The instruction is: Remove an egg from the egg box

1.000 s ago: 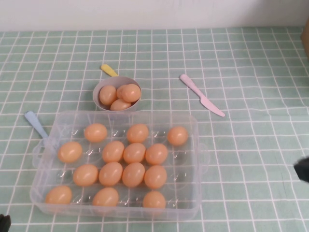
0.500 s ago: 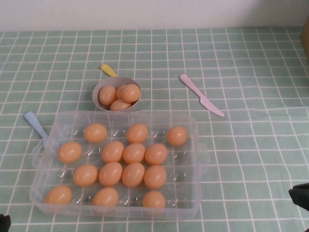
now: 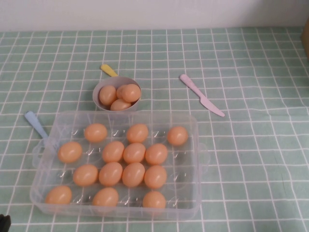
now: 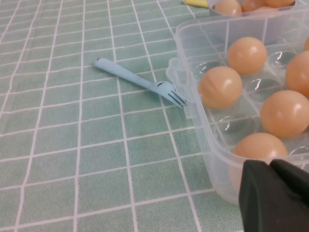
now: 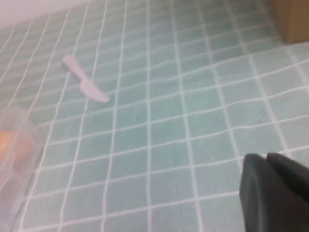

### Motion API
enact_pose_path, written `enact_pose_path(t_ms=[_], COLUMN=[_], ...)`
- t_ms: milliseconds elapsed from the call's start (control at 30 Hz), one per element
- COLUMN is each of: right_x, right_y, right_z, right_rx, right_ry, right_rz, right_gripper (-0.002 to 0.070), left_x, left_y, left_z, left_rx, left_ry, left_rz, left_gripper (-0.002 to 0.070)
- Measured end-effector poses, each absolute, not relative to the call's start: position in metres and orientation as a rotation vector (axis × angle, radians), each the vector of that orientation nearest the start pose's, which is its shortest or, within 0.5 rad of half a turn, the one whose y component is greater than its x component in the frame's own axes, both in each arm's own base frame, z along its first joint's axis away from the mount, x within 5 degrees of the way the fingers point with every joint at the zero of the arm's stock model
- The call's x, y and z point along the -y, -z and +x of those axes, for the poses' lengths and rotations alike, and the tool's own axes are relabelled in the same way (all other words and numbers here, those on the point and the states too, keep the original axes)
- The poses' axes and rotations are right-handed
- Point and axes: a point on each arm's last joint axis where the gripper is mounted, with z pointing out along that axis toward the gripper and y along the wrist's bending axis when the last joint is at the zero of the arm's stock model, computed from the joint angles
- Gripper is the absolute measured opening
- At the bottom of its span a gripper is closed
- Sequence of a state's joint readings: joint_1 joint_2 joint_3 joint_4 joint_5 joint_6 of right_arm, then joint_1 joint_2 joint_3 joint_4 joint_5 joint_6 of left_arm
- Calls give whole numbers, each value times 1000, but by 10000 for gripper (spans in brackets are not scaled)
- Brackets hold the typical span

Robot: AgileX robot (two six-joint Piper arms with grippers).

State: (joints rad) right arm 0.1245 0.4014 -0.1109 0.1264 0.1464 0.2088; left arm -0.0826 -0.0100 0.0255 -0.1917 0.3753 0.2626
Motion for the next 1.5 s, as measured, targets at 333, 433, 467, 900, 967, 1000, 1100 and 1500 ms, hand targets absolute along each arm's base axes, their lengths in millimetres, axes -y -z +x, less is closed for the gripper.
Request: enact_pose_path(t_ms=[333,433,467,900,967,1000,1100,1500], right_x=[-2,-1,-1,-2,-2,-2,-3,-3], right_y=[-193,-190,-189,-171,-171,-171,-171,-171], right_z=[58,57,56,53,53,53,53,53], right_rx=[-1645,-1660,-1676,-1878,-1878,-1878,-1878,-1878], right_ry=[-185,-151,-141,-81,-81,-83,-92,-94], right_rz=[156,148,138,72,72,73,78,80], right_gripper=[-17,-17,-17,-17,-17,-17,-17,-17], left_x=[11,11,11,11,11,11,11,11], left_y=[-172,-172,-172,-172,-172,-172,-172,-172], left_z=[52,52,52,52,52,52,52,52], left_rx=[-1857,-1858,-1858,-1858,-1858,-1858,-1858,-1858], left_ry=[64,65,65,65,65,65,65,65], left_rz=[203,204,204,204,204,204,204,204], left_gripper=[-5,-5,-5,-5,-5,-5,-5,-5])
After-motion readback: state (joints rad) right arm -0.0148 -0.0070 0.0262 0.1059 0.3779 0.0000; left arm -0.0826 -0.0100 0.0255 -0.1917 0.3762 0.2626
